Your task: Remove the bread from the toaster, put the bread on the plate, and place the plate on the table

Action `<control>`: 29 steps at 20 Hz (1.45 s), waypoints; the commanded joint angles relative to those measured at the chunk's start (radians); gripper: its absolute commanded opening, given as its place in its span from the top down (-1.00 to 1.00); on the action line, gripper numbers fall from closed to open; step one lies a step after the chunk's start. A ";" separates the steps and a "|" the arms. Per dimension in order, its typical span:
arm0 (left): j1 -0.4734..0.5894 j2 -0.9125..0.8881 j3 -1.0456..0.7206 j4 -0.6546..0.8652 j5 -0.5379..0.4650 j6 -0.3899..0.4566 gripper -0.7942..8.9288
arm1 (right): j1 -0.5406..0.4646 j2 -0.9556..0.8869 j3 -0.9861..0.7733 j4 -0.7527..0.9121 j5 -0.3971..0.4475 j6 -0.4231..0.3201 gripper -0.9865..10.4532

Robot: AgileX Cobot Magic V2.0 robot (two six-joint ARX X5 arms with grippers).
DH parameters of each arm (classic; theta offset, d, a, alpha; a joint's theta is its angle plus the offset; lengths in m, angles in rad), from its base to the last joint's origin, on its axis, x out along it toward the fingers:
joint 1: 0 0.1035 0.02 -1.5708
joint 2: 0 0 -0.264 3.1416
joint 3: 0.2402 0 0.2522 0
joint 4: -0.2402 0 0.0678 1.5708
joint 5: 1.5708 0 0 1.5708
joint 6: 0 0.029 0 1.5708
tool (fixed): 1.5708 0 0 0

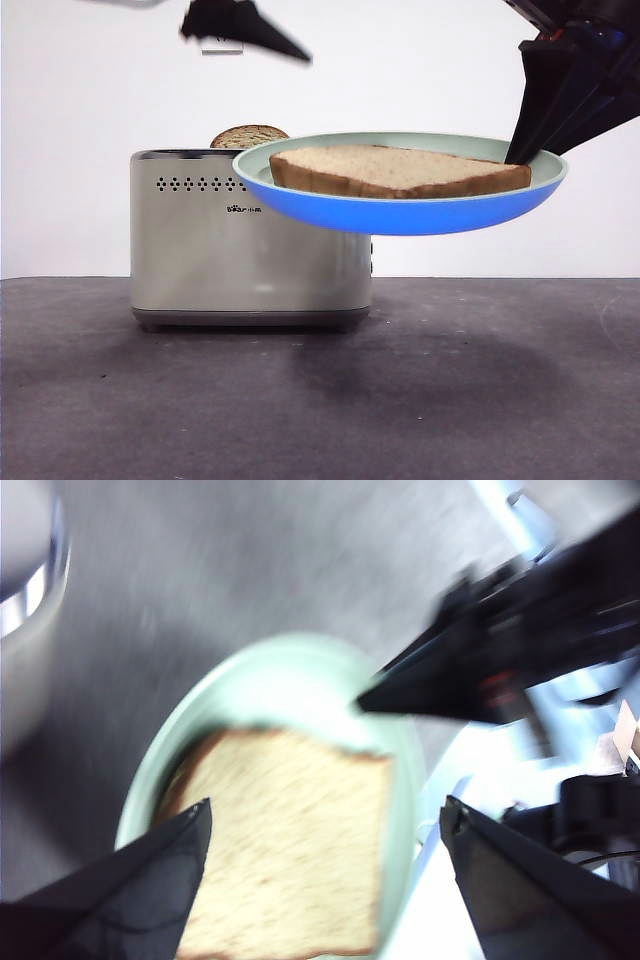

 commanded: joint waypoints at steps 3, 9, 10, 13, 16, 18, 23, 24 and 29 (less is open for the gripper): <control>-0.019 -0.012 0.156 -0.129 -0.001 0.106 0.05 | 0.001 0.037 0.001 0.013 -0.018 -0.002 0.85; -0.019 -0.176 0.201 -0.286 -0.154 0.198 0.05 | 0.035 0.152 0.001 0.083 -0.095 0.012 0.85; -0.019 -0.215 0.201 -0.297 -0.180 0.198 0.05 | 0.055 0.177 0.001 0.106 -0.095 0.021 0.85; -0.019 -0.311 0.201 -0.306 -0.201 0.195 0.05 | 0.113 0.255 0.001 0.159 -0.096 0.045 0.85; -0.019 -0.401 0.201 -0.326 -0.246 0.186 0.05 | 0.180 0.353 0.001 0.246 -0.091 0.073 0.85; -0.019 -0.435 0.201 -0.345 -0.249 0.185 0.05 | 0.206 0.403 0.001 0.315 -0.087 0.087 0.85; -0.019 -0.474 0.201 -0.378 -0.282 0.171 0.05 | 0.213 0.469 0.001 0.377 -0.029 0.098 0.85; -0.019 -0.478 0.201 -0.386 -0.292 0.171 0.05 | 0.211 0.479 0.001 0.379 -0.002 0.097 0.85; -0.019 -0.482 0.201 -0.407 -0.298 0.171 0.05 | 0.188 0.501 0.001 0.380 0.016 0.076 0.85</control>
